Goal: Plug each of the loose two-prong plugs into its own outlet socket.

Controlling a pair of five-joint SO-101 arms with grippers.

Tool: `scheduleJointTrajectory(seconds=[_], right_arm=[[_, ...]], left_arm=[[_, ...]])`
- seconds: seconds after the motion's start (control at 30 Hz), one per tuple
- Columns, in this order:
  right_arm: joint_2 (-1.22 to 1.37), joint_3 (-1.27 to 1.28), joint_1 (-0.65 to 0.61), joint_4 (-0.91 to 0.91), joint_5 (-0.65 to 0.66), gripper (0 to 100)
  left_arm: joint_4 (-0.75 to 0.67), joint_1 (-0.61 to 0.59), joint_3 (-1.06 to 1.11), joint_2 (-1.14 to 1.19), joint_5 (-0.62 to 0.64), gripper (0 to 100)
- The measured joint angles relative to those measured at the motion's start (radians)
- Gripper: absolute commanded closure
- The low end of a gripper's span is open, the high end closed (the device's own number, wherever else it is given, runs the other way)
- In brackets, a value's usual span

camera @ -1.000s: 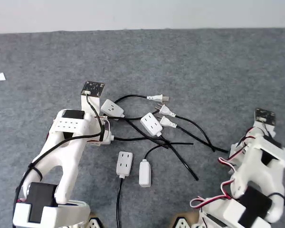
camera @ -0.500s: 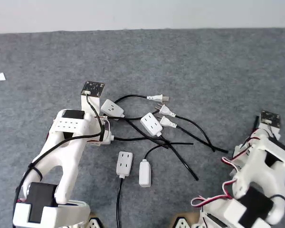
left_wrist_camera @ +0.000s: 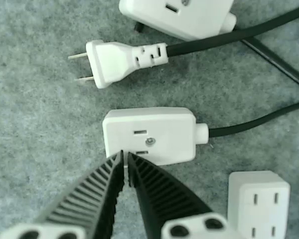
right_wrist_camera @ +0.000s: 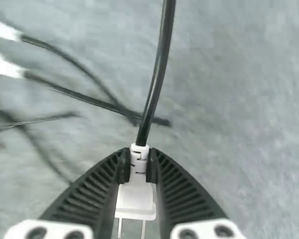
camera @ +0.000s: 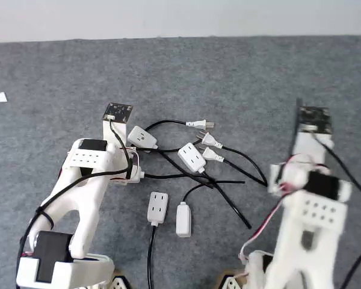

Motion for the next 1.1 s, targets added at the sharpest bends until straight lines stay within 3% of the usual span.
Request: scheduleJointTrajectory(seconds=[0.3, 0.47, 0.77, 0.9, 1.1], right_arm=[[-0.265, 0.0, -0.499, 0.025, -0.014, 99.1], [-0.301, 0.0, -0.712, 0.012, 0.005, 99.1], [-0.16, 0.0, -0.79, -0.095, -0.041, 99.1], [-0.147, 0.0, -0.847, -0.095, -0.055, 99.1], [-0.147, 0.0, -0.884, -0.095, -0.103, 99.1]], left_arm=[[0.075, 0.0, -0.146, 0.146, -0.057, 99], [0.133, 0.002, -0.196, 0.181, -0.167, 99], [0.057, 0.144, 0.132, -0.064, -0.342, 99], [0.012, 0.235, 0.265, -0.207, -0.368, 99], [0.005, 0.25, 0.287, -0.261, -0.371, 99]])
